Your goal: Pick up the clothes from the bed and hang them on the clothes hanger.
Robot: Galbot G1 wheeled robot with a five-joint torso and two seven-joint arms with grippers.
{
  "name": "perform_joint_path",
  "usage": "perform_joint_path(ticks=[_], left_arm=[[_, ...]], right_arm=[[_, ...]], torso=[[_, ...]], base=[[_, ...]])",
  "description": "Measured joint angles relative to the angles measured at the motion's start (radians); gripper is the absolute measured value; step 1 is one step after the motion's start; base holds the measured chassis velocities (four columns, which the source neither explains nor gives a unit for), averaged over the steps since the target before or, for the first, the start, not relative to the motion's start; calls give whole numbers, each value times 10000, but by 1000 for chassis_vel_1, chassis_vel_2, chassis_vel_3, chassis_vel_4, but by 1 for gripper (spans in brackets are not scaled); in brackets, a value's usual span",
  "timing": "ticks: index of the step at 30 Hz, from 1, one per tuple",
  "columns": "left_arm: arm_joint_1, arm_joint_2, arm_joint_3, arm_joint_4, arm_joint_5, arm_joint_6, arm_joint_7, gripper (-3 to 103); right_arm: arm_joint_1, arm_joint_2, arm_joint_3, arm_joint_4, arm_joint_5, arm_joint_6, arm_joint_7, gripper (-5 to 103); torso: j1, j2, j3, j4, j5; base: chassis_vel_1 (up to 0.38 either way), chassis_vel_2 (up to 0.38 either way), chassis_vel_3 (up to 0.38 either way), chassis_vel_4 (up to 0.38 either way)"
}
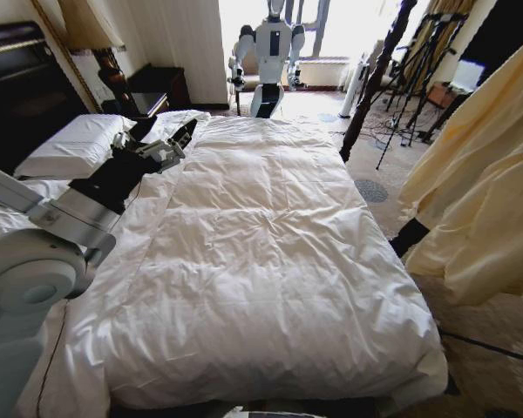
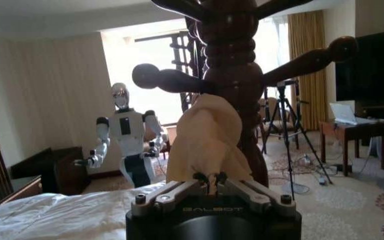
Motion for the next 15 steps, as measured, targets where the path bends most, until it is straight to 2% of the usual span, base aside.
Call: perform_joint_path(ticks=[15], left_arm=[[-98, -76, 255, 125, 119, -129, 209, 100]], right_arm=[[249, 892, -172, -704, 125, -197, -297, 0]], torso=[[0, 0, 0, 0, 1]], base=[[0, 0, 0, 0]])
